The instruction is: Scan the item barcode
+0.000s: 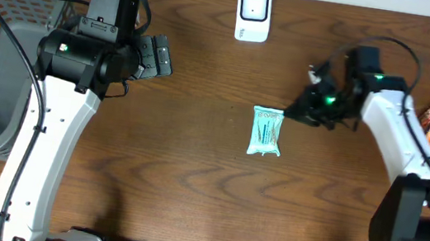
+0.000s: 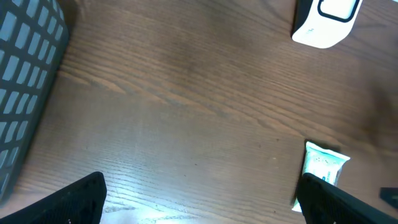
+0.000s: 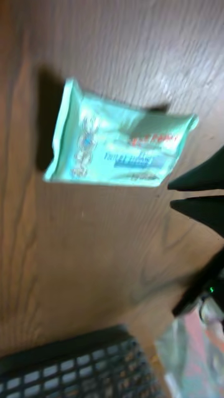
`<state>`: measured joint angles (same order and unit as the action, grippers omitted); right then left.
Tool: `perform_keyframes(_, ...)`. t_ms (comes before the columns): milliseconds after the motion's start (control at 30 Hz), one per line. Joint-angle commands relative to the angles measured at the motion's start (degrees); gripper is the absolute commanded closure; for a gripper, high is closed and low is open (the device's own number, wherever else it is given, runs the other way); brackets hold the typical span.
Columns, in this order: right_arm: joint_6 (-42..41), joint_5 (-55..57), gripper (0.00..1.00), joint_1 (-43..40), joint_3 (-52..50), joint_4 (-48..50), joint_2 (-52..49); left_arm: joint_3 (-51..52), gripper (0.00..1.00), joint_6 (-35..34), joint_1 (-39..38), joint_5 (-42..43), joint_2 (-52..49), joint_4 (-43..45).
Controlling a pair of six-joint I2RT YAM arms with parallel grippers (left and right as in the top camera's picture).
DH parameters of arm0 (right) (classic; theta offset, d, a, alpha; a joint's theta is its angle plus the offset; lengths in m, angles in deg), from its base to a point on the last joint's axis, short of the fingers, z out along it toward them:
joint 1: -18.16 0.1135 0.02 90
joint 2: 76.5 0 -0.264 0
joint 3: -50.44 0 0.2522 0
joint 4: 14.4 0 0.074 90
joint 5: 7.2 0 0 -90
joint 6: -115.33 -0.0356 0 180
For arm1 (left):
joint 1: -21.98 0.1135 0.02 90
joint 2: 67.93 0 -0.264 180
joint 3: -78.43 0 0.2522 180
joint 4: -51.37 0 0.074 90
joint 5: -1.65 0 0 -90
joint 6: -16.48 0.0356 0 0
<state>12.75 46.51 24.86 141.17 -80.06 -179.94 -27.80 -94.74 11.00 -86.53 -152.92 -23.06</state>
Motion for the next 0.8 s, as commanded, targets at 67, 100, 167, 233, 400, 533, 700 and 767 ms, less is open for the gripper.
perform_keyframes(67,-11.72,21.44,0.99,8.22,-0.57,2.97,-1.07,-0.02,0.02,-0.33,0.2,0.13,-0.24,-0.17)
perform_keyframes(100,-12.76,23.89,0.98,9.44,-0.81,3.39,-1.49,-0.02,0.02,-0.33,0.2,0.13,-0.24,-0.17)
perform_keyframes(167,-16.13,29.31,0.98,11.61,-1.18,3.32,-2.64,-0.02,0.02,-0.33,0.2,0.13,-0.24,-0.17)
perform_keyframes(233,-18.4,33.22,0.98,13.0,-1.68,3.13,-3.63,-0.02,0.02,-0.33,0.2,0.15,-0.24,-0.2)
perform_keyframes(400,-19.12,34.71,0.96,13.99,-3.78,4.76,-6.54,-0.02,0.02,-0.33,0.2,0.13,-0.24,-0.17)
perform_keyframes(533,-20.39,34.69,0.98,13.97,-6.01,6.47,-9.38,-0.02,0.02,-0.33,0.2,0.13,-0.24,-0.17)
perform_keyframes(700,-20.55,33.75,0.93,12.79,-5.22,5.11,-9.42,-0.02,0.02,-0.33,0.2,0.13,-0.24,-0.17)
perform_keyframes(767,-19.43,33.66,0.91,12.35,-3.63,2.93,-8.57,-0.02,0.02,-0.33,0.2,0.13,-0.24,-0.17)
